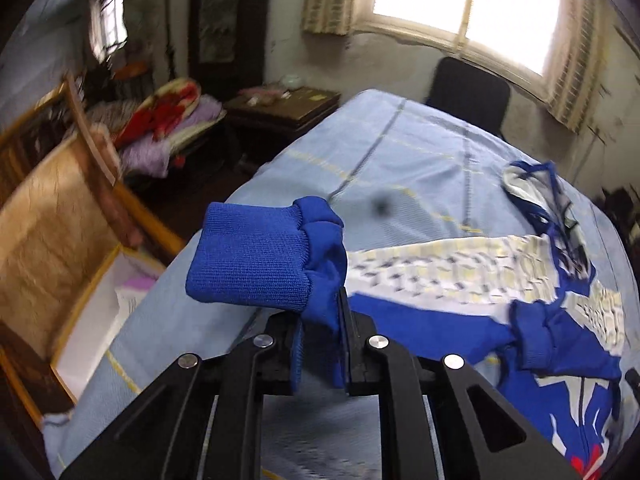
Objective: Fold large clothes
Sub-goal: 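Lay the held sleeve across the jacket front and open the left gripper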
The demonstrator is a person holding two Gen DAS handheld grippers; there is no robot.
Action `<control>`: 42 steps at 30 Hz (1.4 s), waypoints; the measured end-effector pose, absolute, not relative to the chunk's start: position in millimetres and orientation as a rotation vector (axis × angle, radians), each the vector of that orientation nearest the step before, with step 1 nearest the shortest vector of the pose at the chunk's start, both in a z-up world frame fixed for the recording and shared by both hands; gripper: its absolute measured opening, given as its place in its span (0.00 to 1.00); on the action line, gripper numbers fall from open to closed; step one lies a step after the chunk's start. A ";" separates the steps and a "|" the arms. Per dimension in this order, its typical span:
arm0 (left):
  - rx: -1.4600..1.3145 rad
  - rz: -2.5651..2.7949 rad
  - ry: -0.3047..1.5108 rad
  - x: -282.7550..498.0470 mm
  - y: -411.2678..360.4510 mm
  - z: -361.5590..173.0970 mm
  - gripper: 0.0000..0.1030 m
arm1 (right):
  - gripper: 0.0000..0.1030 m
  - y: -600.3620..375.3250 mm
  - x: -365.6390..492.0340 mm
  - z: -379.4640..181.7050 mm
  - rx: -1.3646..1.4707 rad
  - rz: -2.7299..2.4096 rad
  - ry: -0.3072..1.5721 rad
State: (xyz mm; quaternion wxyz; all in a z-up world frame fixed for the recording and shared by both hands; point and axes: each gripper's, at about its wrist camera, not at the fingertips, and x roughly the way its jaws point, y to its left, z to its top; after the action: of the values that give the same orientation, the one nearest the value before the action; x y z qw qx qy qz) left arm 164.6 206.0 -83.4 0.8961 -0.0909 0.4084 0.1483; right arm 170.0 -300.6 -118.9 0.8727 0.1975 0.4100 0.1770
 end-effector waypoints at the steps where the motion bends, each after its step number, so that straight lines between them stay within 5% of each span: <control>1: -0.155 0.286 0.838 170.1 190.5 -76.2 0.14 | 0.20 -300.6 169.9 -118.9 0.413 0.369 0.856; 16: 0.154 -0.129 0.817 225.0 -59.9 -79.3 0.12 | 0.20 -315.4 169.9 -113.0 0.469 0.353 0.830; 19: 0.203 -0.184 0.876 233.3 -96.0 -109.5 0.19 | 0.20 -322.8 170.7 -113.2 0.493 0.342 0.826; 21: 0.230 -0.177 0.902 234.5 -106.9 -126.2 0.39 | 0.20 -328.0 171.5 -113.9 0.507 0.336 0.825; 23: 0.228 -0.183 0.891 228.4 -105.4 -128.3 0.57 | 0.20 -331.8 171.7 -114.1 0.514 0.326 0.822; 28: 0.226 -0.178 0.810 205.3 -80.7 -106.6 0.77 | 0.20 -337.5 172.8 -113.6 0.534 0.328 0.815; 35: 0.198 -0.029 0.773 181.5 11.9 -91.7 0.79 | 0.20 -319.7 173.7 -118.1 0.577 0.482 0.849; 42: 0.137 0.048 0.816 198.8 77.1 -101.7 0.79 | 0.32 -284.8 200.7 -116.8 0.486 0.473 0.934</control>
State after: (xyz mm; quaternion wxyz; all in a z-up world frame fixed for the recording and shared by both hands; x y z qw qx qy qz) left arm 198.8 77.1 -101.7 0.9154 0.0666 0.3962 0.0235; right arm 200.7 -284.8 -116.8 0.8381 0.2298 0.4414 0.2234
